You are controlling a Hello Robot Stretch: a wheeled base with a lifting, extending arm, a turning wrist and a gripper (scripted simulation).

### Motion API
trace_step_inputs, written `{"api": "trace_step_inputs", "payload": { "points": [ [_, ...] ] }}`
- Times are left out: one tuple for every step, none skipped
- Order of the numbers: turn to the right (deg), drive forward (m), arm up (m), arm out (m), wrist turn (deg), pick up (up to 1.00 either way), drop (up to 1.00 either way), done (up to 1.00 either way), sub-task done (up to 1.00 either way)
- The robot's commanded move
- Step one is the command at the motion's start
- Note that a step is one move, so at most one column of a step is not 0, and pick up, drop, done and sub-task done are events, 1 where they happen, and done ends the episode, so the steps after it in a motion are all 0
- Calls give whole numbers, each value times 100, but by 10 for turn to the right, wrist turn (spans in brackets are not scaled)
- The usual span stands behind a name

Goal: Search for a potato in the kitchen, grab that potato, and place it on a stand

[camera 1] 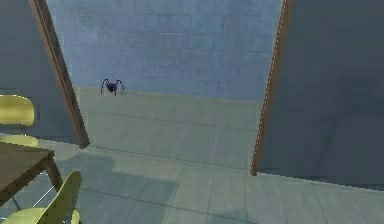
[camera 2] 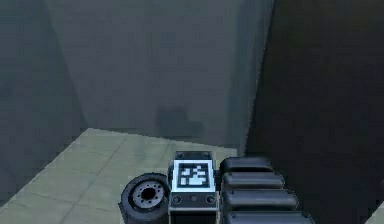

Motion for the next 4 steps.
{"api": "trace_step_inputs", "payload": {
  "points": [
    [120, 0, 0, 0, 0, 0, 0, 0, 0],
    [0, 60, 0, 0, 0, 0, 0, 0, 0],
    [-240, 0, 0, 0, 0, 0, 0, 0, 0],
    [0, 65, 0, 0, 0, 0, 0, 0, 0]
  ]
}}
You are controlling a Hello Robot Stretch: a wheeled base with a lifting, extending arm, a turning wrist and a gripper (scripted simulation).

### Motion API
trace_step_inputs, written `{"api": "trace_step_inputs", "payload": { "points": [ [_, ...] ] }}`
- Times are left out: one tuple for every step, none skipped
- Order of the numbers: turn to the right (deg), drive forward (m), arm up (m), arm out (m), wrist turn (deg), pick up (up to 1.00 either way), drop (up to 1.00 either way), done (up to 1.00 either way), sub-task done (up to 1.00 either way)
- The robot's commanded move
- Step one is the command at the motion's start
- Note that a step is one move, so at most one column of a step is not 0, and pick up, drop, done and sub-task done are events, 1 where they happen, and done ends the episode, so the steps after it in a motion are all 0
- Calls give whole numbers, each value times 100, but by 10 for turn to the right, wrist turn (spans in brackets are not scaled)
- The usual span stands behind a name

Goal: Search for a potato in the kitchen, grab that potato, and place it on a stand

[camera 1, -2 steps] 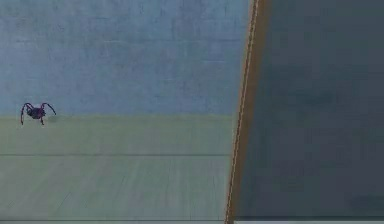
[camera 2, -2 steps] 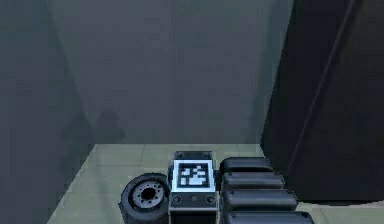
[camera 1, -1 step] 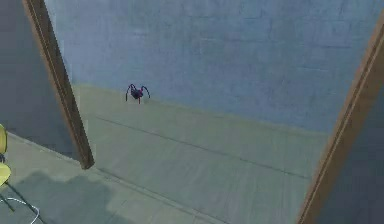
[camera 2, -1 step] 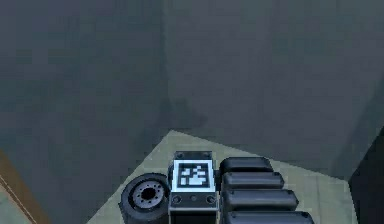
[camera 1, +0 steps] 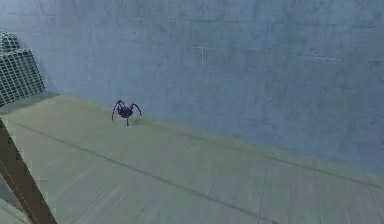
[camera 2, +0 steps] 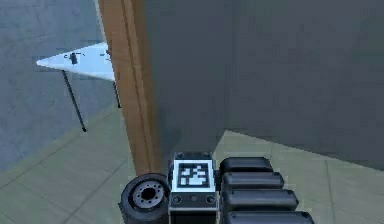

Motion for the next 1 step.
{"api": "trace_step_inputs", "payload": {
  "points": [
    [-300, 0, 0, 0, 0, 0, 0, 0, 0]
  ]
}}
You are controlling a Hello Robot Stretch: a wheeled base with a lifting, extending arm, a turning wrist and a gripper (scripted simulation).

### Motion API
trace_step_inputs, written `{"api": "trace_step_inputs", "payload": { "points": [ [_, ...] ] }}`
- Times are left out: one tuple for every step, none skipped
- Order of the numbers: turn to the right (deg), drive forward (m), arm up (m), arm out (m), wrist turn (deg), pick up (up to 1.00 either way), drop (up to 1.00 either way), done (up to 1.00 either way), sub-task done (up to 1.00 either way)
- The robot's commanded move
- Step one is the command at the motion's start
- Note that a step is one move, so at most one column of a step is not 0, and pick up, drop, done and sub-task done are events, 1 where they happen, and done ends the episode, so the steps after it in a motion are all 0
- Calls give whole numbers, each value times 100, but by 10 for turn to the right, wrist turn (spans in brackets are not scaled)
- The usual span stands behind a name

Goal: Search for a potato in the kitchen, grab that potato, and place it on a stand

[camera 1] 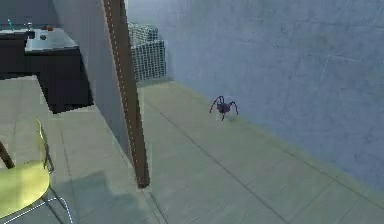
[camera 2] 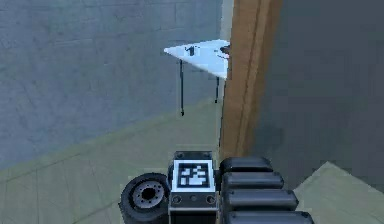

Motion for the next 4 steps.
{"api": "trace_step_inputs", "payload": {
  "points": [
    [0, 100, 0, 0, 0, 0, 0, 0, 0],
    [0, 30, 0, 0, 0, 0, 0, 0, 0],
    [-330, 0, 0, 0, 0, 0, 0, 0, 0],
    [0, 100, 0, 0, 0, 0, 0, 0, 0]
  ]
}}
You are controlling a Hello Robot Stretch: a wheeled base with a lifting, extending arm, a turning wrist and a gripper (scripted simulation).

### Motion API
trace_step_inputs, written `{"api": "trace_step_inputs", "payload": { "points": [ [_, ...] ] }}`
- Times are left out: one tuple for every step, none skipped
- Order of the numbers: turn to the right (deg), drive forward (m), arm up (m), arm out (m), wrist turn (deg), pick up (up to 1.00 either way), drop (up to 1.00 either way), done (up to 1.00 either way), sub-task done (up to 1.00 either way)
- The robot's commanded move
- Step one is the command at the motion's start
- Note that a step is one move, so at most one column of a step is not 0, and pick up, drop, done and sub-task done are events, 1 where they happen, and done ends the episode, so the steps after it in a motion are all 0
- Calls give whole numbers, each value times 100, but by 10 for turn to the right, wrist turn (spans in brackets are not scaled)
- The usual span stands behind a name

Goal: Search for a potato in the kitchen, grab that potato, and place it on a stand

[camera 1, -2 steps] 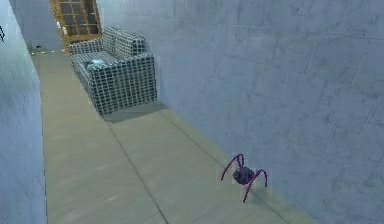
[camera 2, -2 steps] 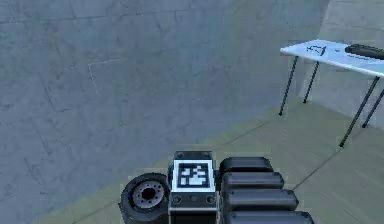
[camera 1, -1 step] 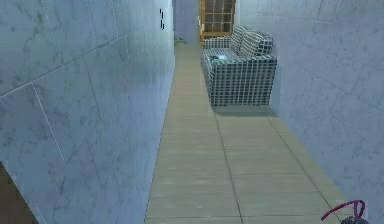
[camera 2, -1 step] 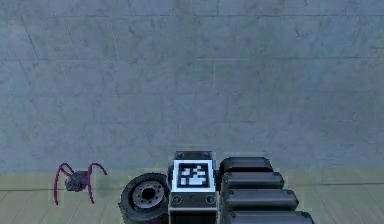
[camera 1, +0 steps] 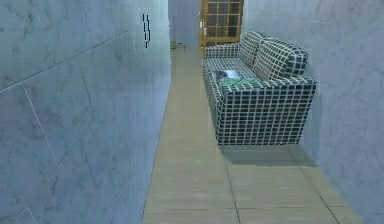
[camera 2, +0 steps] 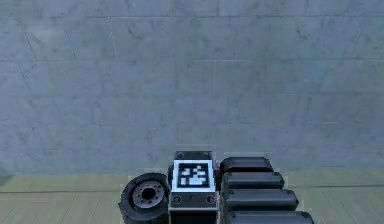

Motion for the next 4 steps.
{"api": "trace_step_inputs", "payload": {
  "points": [
    [0, 100, 0, 0, 0, 0, 0, 0, 0],
    [-30, 0, 0, 0, 0, 0, 0, 0, 0],
    [0, 70, 0, 0, 0, 0, 0, 0, 0],
    [0, 100, 0, 0, 0, 0, 0, 0, 0]
  ]
}}
